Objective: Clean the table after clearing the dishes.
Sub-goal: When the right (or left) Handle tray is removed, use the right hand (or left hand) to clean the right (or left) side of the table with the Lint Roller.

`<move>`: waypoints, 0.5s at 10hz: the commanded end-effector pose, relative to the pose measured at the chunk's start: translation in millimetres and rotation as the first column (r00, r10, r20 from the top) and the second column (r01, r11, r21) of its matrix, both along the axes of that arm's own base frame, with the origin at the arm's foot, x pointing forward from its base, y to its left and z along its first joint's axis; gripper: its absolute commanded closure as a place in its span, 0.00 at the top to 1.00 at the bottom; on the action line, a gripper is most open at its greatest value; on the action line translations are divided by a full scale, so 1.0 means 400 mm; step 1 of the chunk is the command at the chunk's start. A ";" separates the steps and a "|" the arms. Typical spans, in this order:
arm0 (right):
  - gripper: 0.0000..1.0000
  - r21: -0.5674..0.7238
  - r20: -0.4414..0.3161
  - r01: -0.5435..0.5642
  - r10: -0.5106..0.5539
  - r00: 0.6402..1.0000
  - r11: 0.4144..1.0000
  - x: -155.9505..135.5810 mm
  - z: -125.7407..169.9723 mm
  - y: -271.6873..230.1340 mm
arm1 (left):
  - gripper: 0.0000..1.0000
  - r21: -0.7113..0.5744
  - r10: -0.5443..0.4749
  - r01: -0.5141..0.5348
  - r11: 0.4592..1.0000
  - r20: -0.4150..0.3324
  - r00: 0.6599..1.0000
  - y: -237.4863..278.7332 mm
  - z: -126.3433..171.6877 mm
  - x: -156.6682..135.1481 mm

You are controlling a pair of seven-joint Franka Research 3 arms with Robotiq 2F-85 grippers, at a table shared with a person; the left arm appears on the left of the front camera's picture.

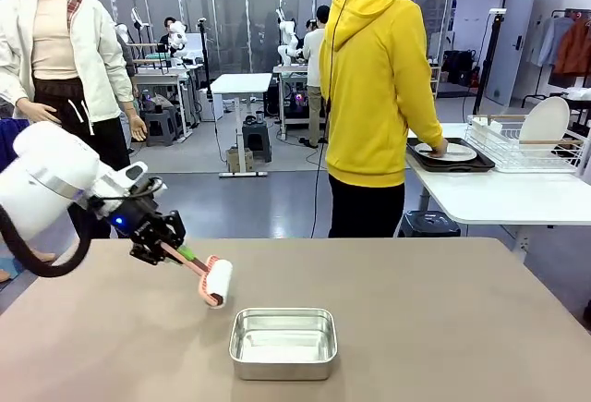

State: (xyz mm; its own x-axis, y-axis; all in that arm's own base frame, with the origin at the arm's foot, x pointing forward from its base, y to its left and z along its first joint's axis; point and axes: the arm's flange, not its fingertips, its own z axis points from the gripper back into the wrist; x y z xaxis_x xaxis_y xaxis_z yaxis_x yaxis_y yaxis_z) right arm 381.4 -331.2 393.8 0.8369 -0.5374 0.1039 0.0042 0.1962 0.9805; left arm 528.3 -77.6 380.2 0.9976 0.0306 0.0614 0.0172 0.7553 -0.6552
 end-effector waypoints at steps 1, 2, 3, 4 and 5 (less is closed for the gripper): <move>1.00 -0.002 0.005 0.001 -0.001 1.000 1.000 -0.003 0.008 0.002 | 0.22 -0.039 0.031 -0.031 0.999 0.009 0.999 -0.008 -0.042 0.034; 1.00 -0.002 0.005 0.001 -0.001 1.000 1.000 -0.003 0.008 0.002 | 0.22 -0.056 0.056 -0.056 0.997 -0.002 0.998 0.000 -0.071 0.044; 1.00 -0.002 0.005 0.001 -0.001 1.000 1.000 -0.003 0.008 0.002 | 0.22 -0.049 0.072 -0.072 0.996 0.004 0.997 0.009 -0.098 0.057; 1.00 -0.002 0.005 0.001 -0.001 1.000 1.000 -0.003 0.008 0.002 | 0.22 -0.050 0.052 -0.053 0.997 -0.016 0.999 0.013 -0.133 0.069; 1.00 -0.002 0.005 0.001 -0.001 1.000 1.000 -0.003 0.008 0.002 | 0.22 -0.013 0.028 -0.029 0.999 -0.024 0.999 0.025 -0.173 0.075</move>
